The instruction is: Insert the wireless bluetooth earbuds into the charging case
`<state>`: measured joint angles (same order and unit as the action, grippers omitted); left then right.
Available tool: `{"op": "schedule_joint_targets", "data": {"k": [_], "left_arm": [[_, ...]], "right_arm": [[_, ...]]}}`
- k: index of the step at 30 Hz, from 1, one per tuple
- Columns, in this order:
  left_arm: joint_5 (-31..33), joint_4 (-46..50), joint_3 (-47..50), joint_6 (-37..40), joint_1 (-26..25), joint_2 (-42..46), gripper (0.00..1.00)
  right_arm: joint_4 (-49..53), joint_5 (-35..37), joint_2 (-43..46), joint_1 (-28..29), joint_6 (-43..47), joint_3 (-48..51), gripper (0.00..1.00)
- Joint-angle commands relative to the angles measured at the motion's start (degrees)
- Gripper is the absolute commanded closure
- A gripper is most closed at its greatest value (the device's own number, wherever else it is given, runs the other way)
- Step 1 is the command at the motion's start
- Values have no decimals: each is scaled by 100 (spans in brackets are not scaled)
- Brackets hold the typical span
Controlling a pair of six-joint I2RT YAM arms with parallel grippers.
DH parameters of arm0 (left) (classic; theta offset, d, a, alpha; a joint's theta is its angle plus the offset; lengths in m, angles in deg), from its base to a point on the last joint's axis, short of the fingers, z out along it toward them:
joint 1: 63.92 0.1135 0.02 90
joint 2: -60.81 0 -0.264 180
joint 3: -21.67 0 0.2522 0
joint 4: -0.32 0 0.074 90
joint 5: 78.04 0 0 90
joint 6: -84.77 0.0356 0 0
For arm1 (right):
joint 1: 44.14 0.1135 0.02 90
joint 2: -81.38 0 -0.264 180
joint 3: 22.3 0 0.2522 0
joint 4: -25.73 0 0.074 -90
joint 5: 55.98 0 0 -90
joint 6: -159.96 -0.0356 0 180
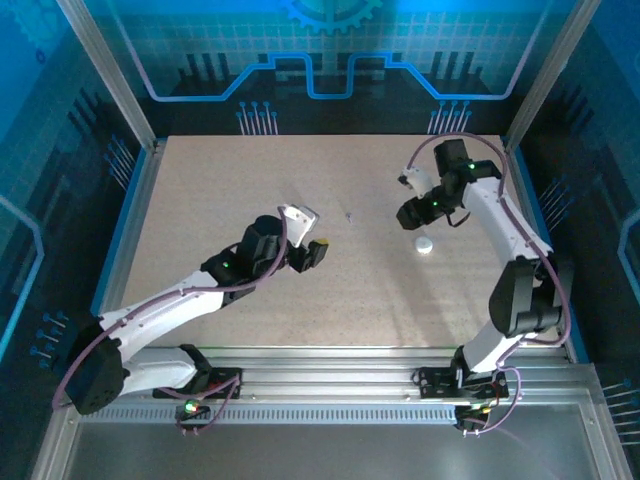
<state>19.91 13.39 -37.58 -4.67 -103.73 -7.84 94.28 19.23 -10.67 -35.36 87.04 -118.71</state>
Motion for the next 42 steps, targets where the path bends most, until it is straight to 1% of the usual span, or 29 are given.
{"op": "schedule_joint_targets", "data": {"k": [1,4,9,12,15,19,24,26,32,36,42], "left_arm": [[133,698,-378,-469,172,47,35],[146,1237,-721,-702,388,-122,35],[120,2266,-1422,-1007,739,-454,35],[98,2777,-1804,-1280,952,-691,35],[27,3311,-2217,-1490,1123,-1061,34],[-47,3852,-2800,-1609,1251,-1783,33],[36,4960,-4124,-2124,1312,-3165,34],[-20,5198,-4548,-2306,1314,-3626,34],[182,5799,-5657,-2822,1348,-4715,33],[41,6228,-6413,-3268,1498,-5489,33],[50,6524,-7110,-3569,1595,-6151,32]], "right_arm": [[-537,284,381,396,-825,273,51],[-807,741,617,786,-1349,568,51],[-1149,1150,981,1254,-2356,979,50],[-1532,1095,1305,1426,-3110,1365,50],[-1744,1099,1523,1590,-3499,1555,50],[-1817,1127,1588,1726,-3918,1582,49],[-1243,1571,1236,1706,-4562,1153,48],[-1211,1535,1151,1692,-4694,1128,47],[-1211,1268,1185,1713,-4990,1335,46],[-1236,1306,1362,1710,-5061,1539,46],[-1162,1279,1387,1706,-5036,1555,46]]}}
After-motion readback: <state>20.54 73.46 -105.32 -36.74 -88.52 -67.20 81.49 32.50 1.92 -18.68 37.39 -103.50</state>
